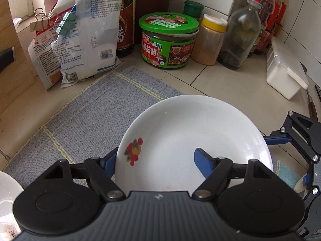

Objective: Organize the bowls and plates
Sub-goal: 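Lower the plate onto the towel and open the left gripper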

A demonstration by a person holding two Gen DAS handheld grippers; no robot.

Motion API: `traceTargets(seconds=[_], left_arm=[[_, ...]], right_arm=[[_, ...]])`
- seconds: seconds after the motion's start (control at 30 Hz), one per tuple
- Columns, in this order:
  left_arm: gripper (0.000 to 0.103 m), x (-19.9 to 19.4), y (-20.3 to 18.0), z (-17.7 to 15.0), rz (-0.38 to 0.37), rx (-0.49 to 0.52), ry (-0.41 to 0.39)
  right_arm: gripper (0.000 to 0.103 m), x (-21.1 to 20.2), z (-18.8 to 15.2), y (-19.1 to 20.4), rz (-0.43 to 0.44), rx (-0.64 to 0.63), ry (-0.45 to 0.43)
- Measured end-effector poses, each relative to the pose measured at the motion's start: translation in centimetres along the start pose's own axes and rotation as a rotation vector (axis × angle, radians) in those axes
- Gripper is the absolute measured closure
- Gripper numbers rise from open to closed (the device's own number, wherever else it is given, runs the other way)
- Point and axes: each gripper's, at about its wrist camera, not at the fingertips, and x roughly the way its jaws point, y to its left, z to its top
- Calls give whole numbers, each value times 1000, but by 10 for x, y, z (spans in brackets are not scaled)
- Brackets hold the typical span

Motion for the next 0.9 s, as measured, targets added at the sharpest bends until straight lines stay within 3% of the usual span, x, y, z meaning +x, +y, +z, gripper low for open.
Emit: traceTargets(seconds=[0.5,0.9], left_arm=[[20,-56,-19,-16,63,30,-81],[14,-143,-61,-71,145,-40,-216]], right_arm=[[0,-28,-7,2,6,154,-40],[0,-73,-18,23,-96,281,-71]])
